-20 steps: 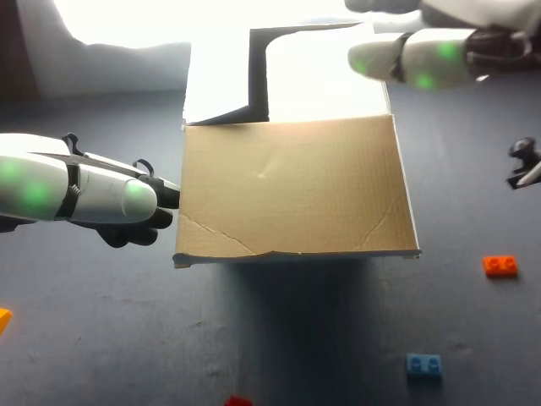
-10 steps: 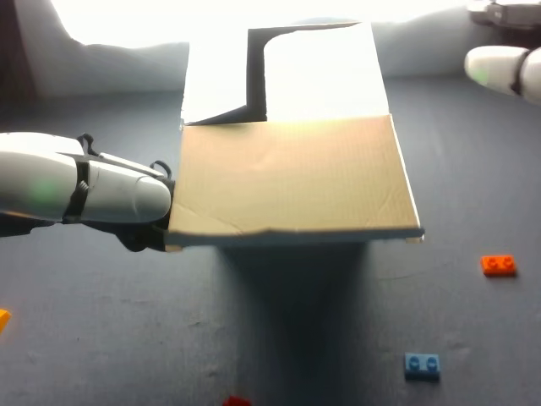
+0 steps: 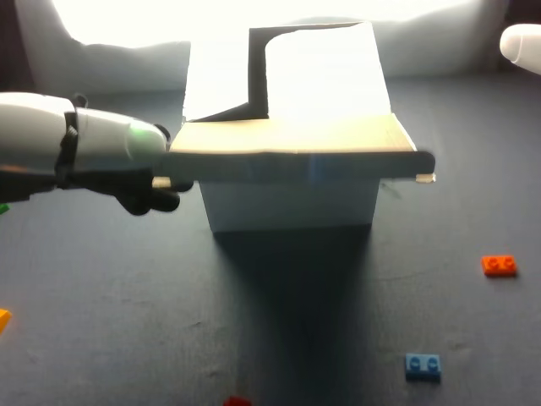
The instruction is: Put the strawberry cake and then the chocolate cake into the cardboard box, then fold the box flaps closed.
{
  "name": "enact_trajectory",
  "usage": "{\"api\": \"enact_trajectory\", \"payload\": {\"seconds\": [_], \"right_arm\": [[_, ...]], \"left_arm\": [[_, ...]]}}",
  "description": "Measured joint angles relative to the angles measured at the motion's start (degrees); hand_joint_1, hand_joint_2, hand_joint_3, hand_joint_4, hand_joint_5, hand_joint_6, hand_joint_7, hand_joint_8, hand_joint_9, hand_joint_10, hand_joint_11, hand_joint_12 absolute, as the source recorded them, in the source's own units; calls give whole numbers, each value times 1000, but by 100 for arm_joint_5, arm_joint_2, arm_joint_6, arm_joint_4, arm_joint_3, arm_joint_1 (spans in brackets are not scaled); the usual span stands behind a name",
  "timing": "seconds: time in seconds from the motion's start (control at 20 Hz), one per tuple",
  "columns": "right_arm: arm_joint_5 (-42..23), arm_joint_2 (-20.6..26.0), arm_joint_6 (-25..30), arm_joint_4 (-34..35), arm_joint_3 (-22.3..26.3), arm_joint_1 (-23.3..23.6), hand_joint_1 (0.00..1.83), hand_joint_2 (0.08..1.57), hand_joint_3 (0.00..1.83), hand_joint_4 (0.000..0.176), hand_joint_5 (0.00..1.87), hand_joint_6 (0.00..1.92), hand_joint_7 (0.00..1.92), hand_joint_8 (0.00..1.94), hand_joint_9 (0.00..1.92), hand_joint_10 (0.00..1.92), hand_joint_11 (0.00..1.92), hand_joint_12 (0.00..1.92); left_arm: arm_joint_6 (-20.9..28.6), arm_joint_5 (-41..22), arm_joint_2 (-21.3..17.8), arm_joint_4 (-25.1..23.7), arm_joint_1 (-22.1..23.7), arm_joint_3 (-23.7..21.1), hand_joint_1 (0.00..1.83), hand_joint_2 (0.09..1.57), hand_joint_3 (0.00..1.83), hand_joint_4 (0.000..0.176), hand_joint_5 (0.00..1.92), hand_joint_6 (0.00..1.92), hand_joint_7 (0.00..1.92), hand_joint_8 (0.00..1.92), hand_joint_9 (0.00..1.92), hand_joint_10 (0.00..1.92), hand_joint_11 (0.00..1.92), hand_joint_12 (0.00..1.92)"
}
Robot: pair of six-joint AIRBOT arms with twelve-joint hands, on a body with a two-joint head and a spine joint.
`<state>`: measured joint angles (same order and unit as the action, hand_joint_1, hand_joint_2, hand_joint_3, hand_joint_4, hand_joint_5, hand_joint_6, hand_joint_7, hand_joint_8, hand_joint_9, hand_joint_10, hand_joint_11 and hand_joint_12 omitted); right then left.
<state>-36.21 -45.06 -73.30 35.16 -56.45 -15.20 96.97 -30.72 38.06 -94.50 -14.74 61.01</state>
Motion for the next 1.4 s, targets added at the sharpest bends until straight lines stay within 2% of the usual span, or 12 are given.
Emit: {"api": "enact_trajectory", "payload": {"seconds": [0.25,0.3,0.4,0.45,0.5,0.55,0.6,0.7,0.95,1.2,1.4], "right_arm": [[2,0,2,-13,0,-24,0,1288,4,0,312,12,367,4,383,7,0,948],[4,0,2,-4,0,-24,0,1291,5,0,311,10,363,1,385,7,0,953],[2,-2,4,-11,0,-24,0,1294,3,0,302,4,323,0,348,2,0,899],[4,-2,2,-17,0,-24,0,1291,1,0,321,9,347,8,369,11,0,940],[4,-2,2,-9,0,-24,0,1293,1,0,315,4,341,4,362,7,0,932],[2,0,4,-9,0,-24,0,1291,0,0,315,3,359,7,378,11,0,984],[2,-2,2,-7,0,-24,0,1292,0,0,309,0,370,10,386,14,0,997],[4,-2,2,-7,0,-26,0,1304,4,0,324,5,377,3,400,12,0,959],[2,0,4,-17,0,-42,0,1289,0,0,337,4,379,2,403,7,0,987],[4,-2,7,-11,2,-42,0,1274,0,0,367,12,405,6,416,8,0,1037],[4,-4,7,-22,4,-42,0,1269,0,0,375,8,414,5,431,10,0,1087]], "left_arm": [[4,-46,131,-48,210,264,218,1232,0,20,416,23,368,0,467,0,0,1275],[4,-31,162,-42,240,330,248,1224,0,10,459,37,395,9,487,9,13,1286],[20,-9,188,-44,273,376,249,1217,0,5,471,34,405,8,481,5,1,1270],[24,-24,214,-48,304,424,257,1212,0,3,465,28,407,6,483,5,4,1274],[26,-13,234,-46,332,457,269,1210,0,5,457,23,415,8,484,5,3,1277],[24,-20,249,-66,372,470,270,1210,0,17,451,20,417,8,479,2,0,1275],[28,2,256,-63,413,470,254,1214,0,22,441,14,432,12,487,6,0,1266],[85,57,328,-138,603,533,271,1215,0,23,454,15,438,7,479,1,0,1223],[175,282,422,98,822,546,287,1209,0,20,491,20,446,1,500,4,17,1264],[173,310,540,-109,1025,623,317,1202,0,10,500,18,450,2,501,3,0,1263],[173,273,826,-614,1370,798,337,1196,0,5,476,4,450,1,502,3,13,1255]]}}
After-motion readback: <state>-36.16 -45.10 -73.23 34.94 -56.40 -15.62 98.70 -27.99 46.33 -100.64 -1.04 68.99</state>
